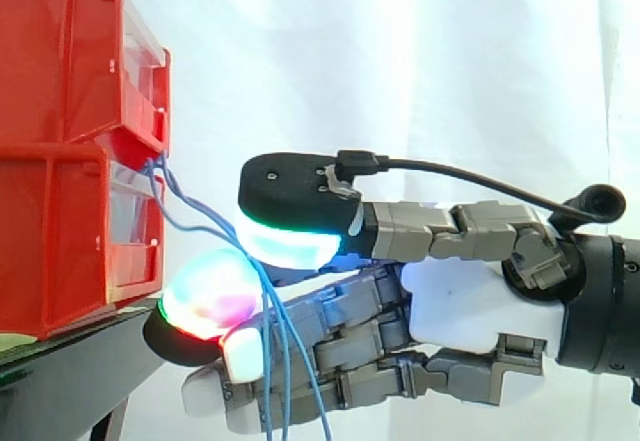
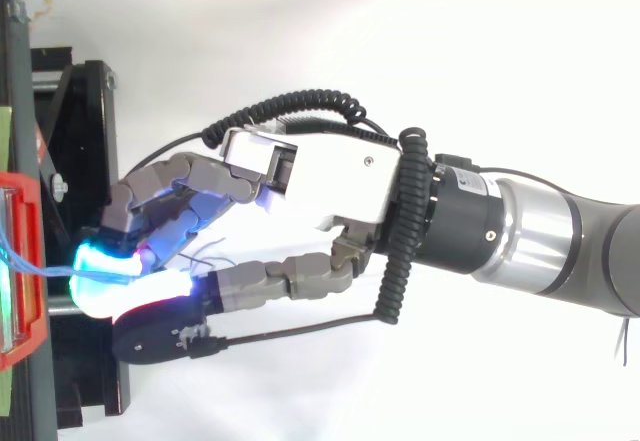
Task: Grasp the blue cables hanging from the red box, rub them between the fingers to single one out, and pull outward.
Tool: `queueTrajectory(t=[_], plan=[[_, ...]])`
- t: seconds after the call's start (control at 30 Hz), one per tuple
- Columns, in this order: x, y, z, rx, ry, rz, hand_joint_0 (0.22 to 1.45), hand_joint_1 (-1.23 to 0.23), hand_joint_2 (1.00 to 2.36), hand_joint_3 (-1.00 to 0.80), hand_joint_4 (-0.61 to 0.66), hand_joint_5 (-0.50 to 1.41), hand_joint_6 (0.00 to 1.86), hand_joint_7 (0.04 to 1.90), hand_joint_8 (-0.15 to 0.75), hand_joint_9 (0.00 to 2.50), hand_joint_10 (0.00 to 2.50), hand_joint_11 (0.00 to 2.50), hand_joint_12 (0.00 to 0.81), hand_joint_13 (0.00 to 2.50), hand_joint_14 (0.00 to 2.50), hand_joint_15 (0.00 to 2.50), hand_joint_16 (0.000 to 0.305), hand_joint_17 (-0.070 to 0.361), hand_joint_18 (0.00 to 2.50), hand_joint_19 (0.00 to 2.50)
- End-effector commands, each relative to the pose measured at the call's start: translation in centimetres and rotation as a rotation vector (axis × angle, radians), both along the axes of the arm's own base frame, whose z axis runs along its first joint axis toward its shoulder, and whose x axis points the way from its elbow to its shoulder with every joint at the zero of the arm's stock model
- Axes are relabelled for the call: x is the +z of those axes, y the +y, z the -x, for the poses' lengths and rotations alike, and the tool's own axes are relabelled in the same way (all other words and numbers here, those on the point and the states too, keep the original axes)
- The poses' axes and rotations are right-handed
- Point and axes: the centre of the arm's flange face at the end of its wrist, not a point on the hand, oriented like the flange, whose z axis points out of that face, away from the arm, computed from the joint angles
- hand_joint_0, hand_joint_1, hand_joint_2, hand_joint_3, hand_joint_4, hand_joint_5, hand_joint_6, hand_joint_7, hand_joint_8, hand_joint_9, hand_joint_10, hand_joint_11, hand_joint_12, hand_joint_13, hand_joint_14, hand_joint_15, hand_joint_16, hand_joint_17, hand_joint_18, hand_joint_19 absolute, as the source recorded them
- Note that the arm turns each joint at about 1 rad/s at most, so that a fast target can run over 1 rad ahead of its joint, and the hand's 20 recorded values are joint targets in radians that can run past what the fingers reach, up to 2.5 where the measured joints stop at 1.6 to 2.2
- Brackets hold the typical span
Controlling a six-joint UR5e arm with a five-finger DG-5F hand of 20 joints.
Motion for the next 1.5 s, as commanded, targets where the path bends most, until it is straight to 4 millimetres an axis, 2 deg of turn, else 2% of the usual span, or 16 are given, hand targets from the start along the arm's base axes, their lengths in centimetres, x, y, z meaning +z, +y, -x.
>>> queueTrajectory(t=[0.0, 0.37, 0.63, 0.7, 0.77, 0.87, 1.03, 1.17, 1.4, 1.43, 1.47], plan=[[0.3, 0.1, -0.2, -0.001, -0.006, 0.001, 0.57, -0.71, 1.01, -0.10, 0.21, -0.17, 0.89, 0.76, 0.386, 0.92, 0.01, 0.60, 0.406, 0.73, 0.01, 0.35, 0.046, 0.104, 0.58, 0.15], [0.5, 0.4, -0.2, -0.005, -0.009, -0.005, 0.60, -0.79, 1.02, -0.11, 0.14, -0.17, 0.91, 0.75, 0.372, 0.90, 0.02, 0.65, 0.394, 0.73, 0.01, 0.37, 0.043, 0.096, 0.58, 0.17], [0.6, 0.4, -0.3, -0.006, -0.010, 0.000, 0.66, -0.87, 1.02, -0.13, 0.01, -0.16, 0.95, 0.97, 0.369, 0.97, 0.02, 0.74, 0.372, 0.77, 0.02, 0.41, 0.039, 0.088, 0.63, 0.19], [0.7, 0.5, -0.3, -0.004, -0.010, -0.002, 0.68, -0.88, 1.02, -0.21, 0.02, -0.16, 0.96, 0.97, 0.367, 0.98, 0.02, 0.74, 0.373, 0.78, 0.02, 0.41, 0.039, 0.087, 0.64, 0.20], [0.6, 0.6, -0.3, 0.000, -0.009, -0.003, 0.63, -0.86, 1.01, -0.39, 0.10, -0.15, 0.95, 0.90, 0.361, 1.00, 0.02, 0.76, 0.369, 0.78, 0.02, 0.42, 0.039, 0.087, 0.63, 0.22], [0.6, 0.7, -0.2, 0.001, -0.008, -0.004, 0.56, -0.77, 1.00, -0.48, 0.15, -0.15, 0.92, 0.91, 0.368, 1.02, 0.02, 0.76, 0.376, 0.79, 0.02, 0.43, 0.040, 0.091, 0.64, 0.23], [0.4, 0.6, -0.1, 0.003, 0.012, -0.003, 0.53, -0.61, 1.00, -0.46, 0.16, -0.15, 0.90, 0.89, 0.374, 1.03, 0.02, 0.73, 0.387, 0.79, 0.02, 0.43, 0.042, 0.096, 0.64, 0.26], [0.0, 0.4, 0.3, 0.002, 0.055, 0.005, 0.56, -0.53, 1.01, -0.37, 0.15, -0.15, 0.88, 0.90, 0.367, 1.04, 0.02, 0.72, 0.379, 0.79, 0.02, 0.45, 0.041, 0.093, 0.62, 0.28], [-0.1, 0.4, 0.9, 0.008, 0.105, 0.014, 0.57, -0.54, 1.01, -0.24, 0.15, -0.15, 0.89, 0.93, 0.389, 1.05, 0.02, 0.72, 0.400, 0.81, 0.02, 0.45, 0.046, 0.102, 0.65, 0.26], [-0.1, 0.5, 0.9, 0.010, 0.107, 0.015, 0.56, -0.55, 1.01, -0.20, 0.17, -0.15, 0.90, 0.92, 0.406, 1.05, 0.01, 0.73, 0.414, 0.82, 0.01, 0.44, 0.048, 0.108, 0.67, 0.24], [-0.1, 0.4, 0.9, 0.010, 0.106, 0.013, 0.56, -0.62, 1.01, -0.13, 0.19, -0.15, 0.91, 0.90, 0.420, 1.06, 0.02, 0.74, 0.434, 0.84, 0.01, 0.44, 0.051, 0.116, 0.70, 0.23]])
